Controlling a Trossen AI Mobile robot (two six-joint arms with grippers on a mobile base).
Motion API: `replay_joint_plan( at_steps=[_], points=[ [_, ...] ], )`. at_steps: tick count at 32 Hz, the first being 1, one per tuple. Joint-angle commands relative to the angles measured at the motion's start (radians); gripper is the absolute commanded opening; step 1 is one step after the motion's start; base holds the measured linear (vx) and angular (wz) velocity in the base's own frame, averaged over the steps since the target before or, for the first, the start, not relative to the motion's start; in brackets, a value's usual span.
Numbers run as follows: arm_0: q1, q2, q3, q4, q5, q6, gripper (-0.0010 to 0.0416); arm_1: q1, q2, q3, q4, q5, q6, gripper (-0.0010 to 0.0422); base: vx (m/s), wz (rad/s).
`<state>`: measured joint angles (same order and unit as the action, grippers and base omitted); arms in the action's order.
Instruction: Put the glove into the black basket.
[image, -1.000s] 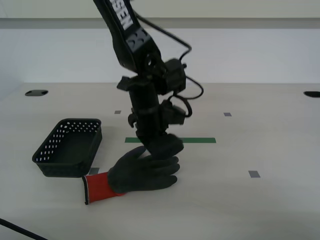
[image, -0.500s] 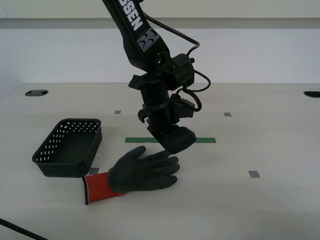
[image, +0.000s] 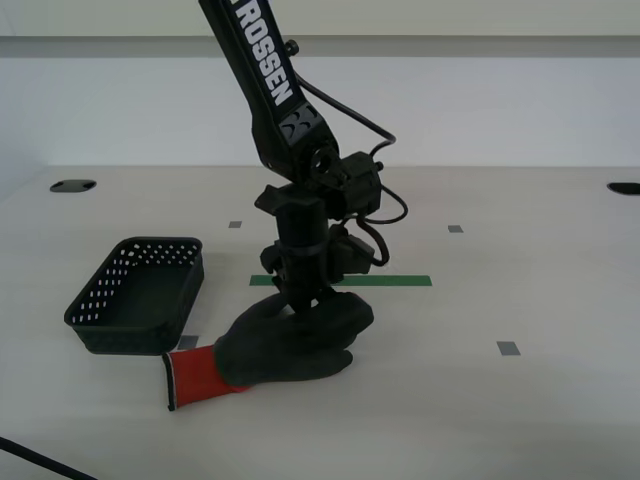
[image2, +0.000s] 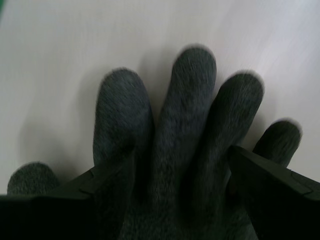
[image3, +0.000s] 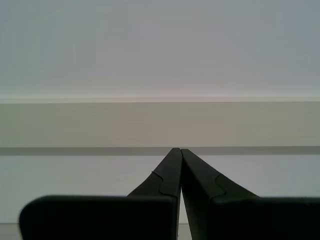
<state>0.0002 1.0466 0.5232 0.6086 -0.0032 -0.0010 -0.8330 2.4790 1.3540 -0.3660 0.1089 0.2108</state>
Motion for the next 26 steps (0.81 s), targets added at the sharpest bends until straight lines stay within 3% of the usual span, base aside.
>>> replay_joint_plan(
  at_steps=[1,10,13,15,17,26],
  points=[
    [0.0,0.0,0.001,0.003,0.0,0.0,0.0001,0.001,0.01,0.006,0.032,-0.024,0.018,0.0245,0.0,0.0],
    [0.0,0.0,0.001,-0.018,0.0,0.0,0.0001,0.002,0.084,0.065,-0.029,-0.028,0.043,0.0237,0.0,0.0],
    [0.0,0.0,0.001,-0.018,0.0,0.0,0.0,0.001,0.082,0.102,-0.064,-0.05,0.043,0.0158,0.0,0.0],
    [0.0,0.0,0.001,-0.018,0.0,0.0,0.0,0.002,0.082,0.122,-0.095,-0.05,0.046,0.0047,0.0,0.0],
    [0.0,0.0,0.001,-0.018,0.0,0.0,0.0001,0.005,0.082,0.135,-0.121,-0.05,0.056,-0.0005,0.0,0.0],
    [0.0,0.0,0.001,-0.018,0.0,0.0,0.0001,0.008,0.045,0.174,-0.164,-0.05,0.04,-0.0001,0.0,0.0]
  ],
)
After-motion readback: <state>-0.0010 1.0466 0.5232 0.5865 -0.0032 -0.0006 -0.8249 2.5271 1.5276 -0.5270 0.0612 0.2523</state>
